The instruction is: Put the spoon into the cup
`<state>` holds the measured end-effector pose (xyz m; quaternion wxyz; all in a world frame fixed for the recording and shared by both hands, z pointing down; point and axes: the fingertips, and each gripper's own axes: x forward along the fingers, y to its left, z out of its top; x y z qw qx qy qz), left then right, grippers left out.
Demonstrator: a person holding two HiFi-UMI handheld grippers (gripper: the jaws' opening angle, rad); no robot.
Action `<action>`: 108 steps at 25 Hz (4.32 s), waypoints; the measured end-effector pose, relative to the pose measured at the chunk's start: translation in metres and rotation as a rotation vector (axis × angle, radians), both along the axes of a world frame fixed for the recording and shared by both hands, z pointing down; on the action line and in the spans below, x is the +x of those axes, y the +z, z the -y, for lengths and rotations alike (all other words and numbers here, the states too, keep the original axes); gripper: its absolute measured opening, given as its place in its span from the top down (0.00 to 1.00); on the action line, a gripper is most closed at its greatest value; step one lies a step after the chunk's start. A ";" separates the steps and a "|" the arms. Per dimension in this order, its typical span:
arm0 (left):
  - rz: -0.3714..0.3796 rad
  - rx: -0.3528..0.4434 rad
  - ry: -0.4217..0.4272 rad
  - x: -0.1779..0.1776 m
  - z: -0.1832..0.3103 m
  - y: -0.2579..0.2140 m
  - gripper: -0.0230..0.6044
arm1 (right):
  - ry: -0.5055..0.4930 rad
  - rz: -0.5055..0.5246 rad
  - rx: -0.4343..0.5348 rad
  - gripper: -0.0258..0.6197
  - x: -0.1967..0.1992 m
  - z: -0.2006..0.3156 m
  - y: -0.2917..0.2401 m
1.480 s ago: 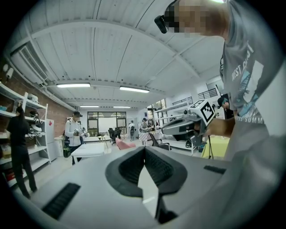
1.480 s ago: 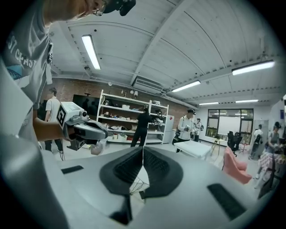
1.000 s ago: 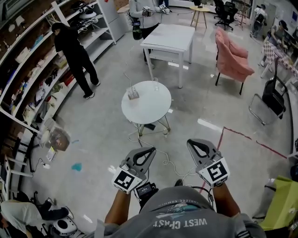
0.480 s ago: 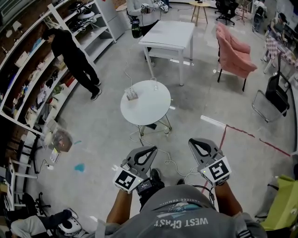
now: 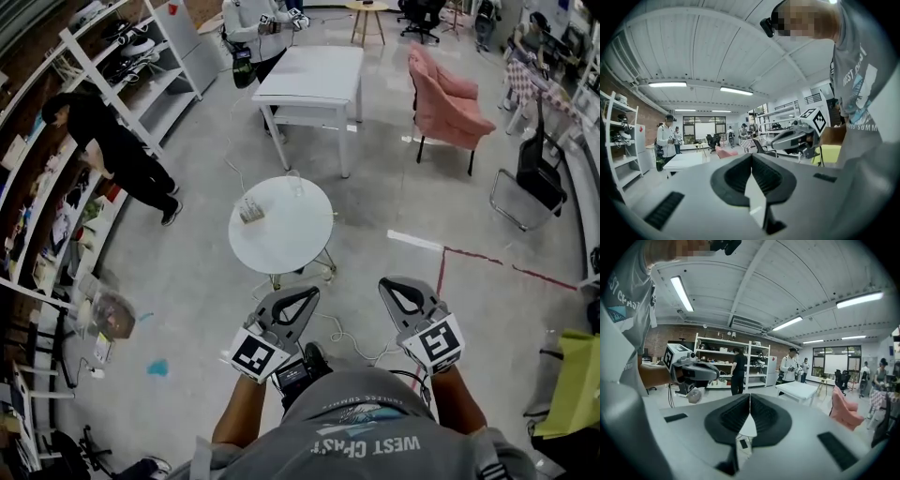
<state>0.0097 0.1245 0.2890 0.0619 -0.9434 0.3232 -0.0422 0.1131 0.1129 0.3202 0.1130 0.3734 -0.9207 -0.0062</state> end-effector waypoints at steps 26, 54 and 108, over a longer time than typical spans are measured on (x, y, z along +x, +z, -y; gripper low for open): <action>-0.049 -0.017 0.097 -0.076 0.064 0.014 0.95 | 0.089 -0.068 0.029 0.96 -0.073 0.066 -0.016; 0.004 -0.097 -0.245 -0.039 0.182 0.005 0.95 | -0.242 0.043 -0.080 0.96 -0.064 0.222 -0.013; 0.025 -0.324 -0.097 -0.115 0.264 0.107 0.95 | 0.077 0.019 -0.372 0.95 -0.086 0.294 0.107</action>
